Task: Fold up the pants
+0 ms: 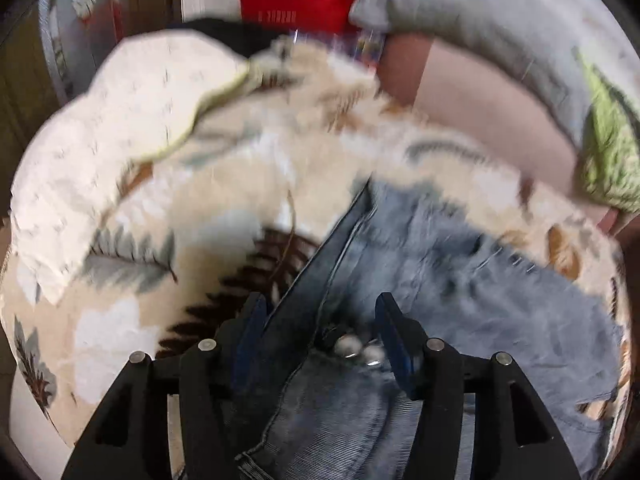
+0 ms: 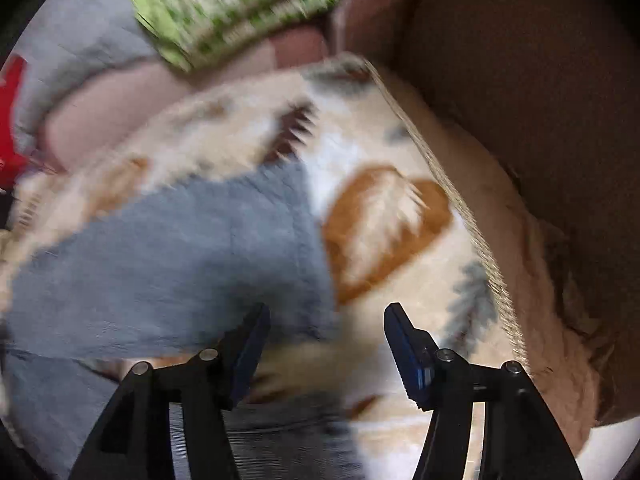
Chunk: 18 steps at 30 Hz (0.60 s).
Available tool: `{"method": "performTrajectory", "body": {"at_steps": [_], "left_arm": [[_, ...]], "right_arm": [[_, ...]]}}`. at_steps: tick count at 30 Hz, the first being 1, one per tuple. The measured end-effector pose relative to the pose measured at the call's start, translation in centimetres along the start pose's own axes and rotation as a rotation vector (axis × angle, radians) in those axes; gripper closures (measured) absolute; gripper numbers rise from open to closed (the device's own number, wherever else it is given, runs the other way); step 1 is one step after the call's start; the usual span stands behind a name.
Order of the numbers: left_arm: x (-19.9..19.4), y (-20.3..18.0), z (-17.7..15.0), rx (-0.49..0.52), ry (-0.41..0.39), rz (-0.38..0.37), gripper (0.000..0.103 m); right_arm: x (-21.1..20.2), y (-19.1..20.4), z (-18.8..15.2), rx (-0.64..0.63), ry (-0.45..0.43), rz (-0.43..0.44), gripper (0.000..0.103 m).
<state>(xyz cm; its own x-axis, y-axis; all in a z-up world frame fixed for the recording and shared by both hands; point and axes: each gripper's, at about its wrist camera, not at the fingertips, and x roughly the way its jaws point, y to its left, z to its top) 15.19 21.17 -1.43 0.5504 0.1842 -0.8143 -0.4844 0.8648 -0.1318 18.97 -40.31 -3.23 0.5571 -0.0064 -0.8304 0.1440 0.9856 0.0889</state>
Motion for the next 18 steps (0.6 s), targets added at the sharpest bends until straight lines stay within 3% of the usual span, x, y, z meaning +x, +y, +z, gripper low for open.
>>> {"method": "performTrajectory", "body": {"at_steps": [2,4,6,7,11,14,18], "left_arm": [[-0.4,-1.2,-0.4,0.036,-0.019,-0.035,0.042],[1.4,-2.4,-1.3,0.088,0.033,-0.042,0.042],[6.0,-2.2,-2.7,0.083,0.226,-0.005,0.041],[6.6,-1.5,-3.0,0.050,0.229,-0.024,0.038],[4.3,-1.7,-0.8,0.068,0.139,-0.032,0.038],[3.8,-2.4,2.6,0.059,0.070,-0.084,0.038],[7.4,-3.5,5.8,0.041,0.132,-0.144,0.038]], "right_arm": [[-0.2,0.4,0.1,0.034,-0.022,0.099,0.025],[1.5,0.7,-0.4,0.073,0.023,0.174,0.020],[5.5,0.0,-1.5,0.121,0.182,0.170,0.020],[7.1,-0.4,-2.1,0.142,0.241,0.149,0.022],[3.7,0.1,-0.2,0.090,0.152,0.171,0.022],[3.0,-0.4,3.3,0.100,0.085,0.137,0.022],[5.2,0.1,7.7,0.131,0.083,0.131,0.022]]}}
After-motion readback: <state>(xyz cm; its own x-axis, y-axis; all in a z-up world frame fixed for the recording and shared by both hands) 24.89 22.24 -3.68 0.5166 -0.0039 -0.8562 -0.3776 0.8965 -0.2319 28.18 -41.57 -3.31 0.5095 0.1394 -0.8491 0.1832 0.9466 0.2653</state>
